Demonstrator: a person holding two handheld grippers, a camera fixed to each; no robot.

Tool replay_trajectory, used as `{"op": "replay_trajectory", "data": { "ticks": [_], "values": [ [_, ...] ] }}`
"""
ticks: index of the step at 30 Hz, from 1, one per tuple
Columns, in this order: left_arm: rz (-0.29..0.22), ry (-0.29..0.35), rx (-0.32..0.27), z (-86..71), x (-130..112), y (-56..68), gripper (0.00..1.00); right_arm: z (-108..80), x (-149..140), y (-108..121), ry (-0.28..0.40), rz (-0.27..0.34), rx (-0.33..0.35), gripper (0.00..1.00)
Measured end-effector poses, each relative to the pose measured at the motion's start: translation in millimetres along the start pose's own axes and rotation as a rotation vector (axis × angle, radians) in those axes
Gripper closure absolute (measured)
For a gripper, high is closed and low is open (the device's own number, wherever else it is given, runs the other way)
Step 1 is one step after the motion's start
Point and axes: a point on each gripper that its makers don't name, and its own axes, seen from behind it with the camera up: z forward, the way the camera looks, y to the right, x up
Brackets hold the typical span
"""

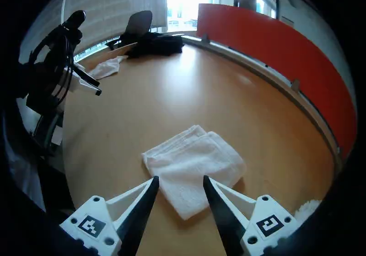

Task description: Fold towel

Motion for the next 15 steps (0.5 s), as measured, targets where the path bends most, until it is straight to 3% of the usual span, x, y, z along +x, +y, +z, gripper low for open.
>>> {"op": "replay_trajectory", "data": {
  "ticks": [15],
  "values": [
    [-0.003, -0.002, -0.002, -0.3, -2, 1.3, 0.05, 4.1, -42, 4, -0.076, 0.021, -0.022, 0.26]
  ]
}}
